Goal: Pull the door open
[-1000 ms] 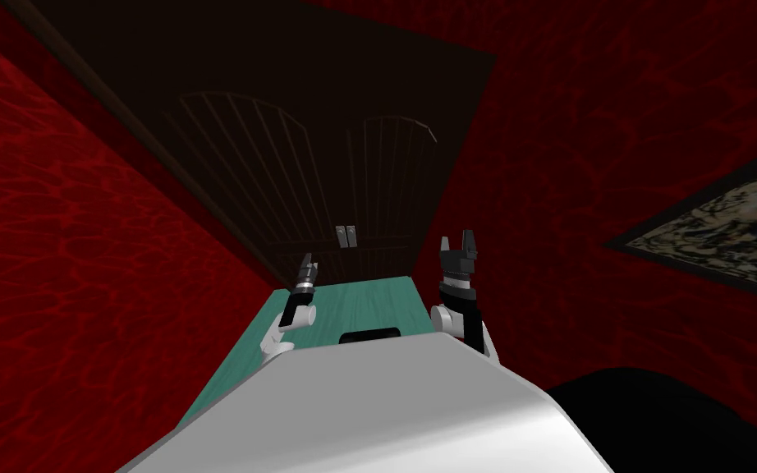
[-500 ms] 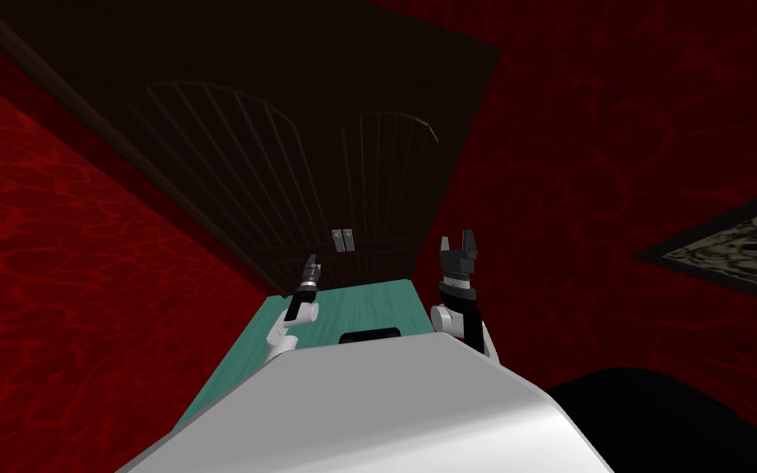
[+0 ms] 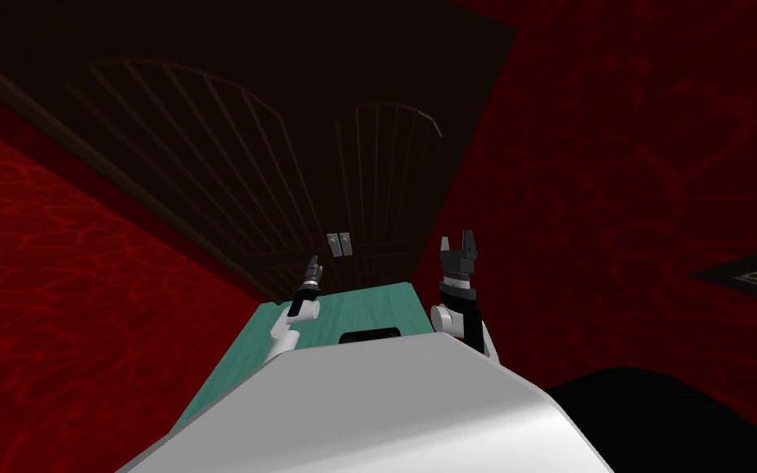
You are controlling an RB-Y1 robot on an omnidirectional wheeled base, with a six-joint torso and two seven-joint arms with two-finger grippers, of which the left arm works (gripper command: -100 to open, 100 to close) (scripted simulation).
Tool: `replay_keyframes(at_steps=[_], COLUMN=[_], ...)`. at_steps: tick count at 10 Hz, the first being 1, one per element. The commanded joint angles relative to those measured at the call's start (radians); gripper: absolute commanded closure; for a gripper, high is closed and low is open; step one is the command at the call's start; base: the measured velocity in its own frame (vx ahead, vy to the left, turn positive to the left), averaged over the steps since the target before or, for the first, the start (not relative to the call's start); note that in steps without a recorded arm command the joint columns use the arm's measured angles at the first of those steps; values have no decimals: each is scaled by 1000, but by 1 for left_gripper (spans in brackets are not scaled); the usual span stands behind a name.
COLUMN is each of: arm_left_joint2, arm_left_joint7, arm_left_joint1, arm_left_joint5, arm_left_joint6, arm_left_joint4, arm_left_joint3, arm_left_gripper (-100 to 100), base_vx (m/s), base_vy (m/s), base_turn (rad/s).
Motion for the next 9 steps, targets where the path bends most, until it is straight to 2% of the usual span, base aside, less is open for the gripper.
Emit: replay_keyframes(at_steps=[1,4,5,6,7,8,9], arm_left_joint2=[-1,0,-1,28,46,46,70], arm_left_joint7=[4,12,10,18,23,23,30], arm_left_joint1=[-19,-50,-42,-25,-16,-16,-6], arm_left_joint5=[0,1,1,9,14,14,22], arm_left_joint6=[8,20,20,19,17,17,15], arm_left_joint4=[36,83,70,90,102,102,118], arm_left_joint3=[-1,-2,-2,27,44,44,67], arm_left_gripper=[-100,-100,-100,-100,-100,-100,-100], base_vx=[160,170,62,-41,-72,-56,-31], base_vy=[6,-11,-1,21,37,31,24], base_turn=[-40,-34,-7,102,100,25,14])
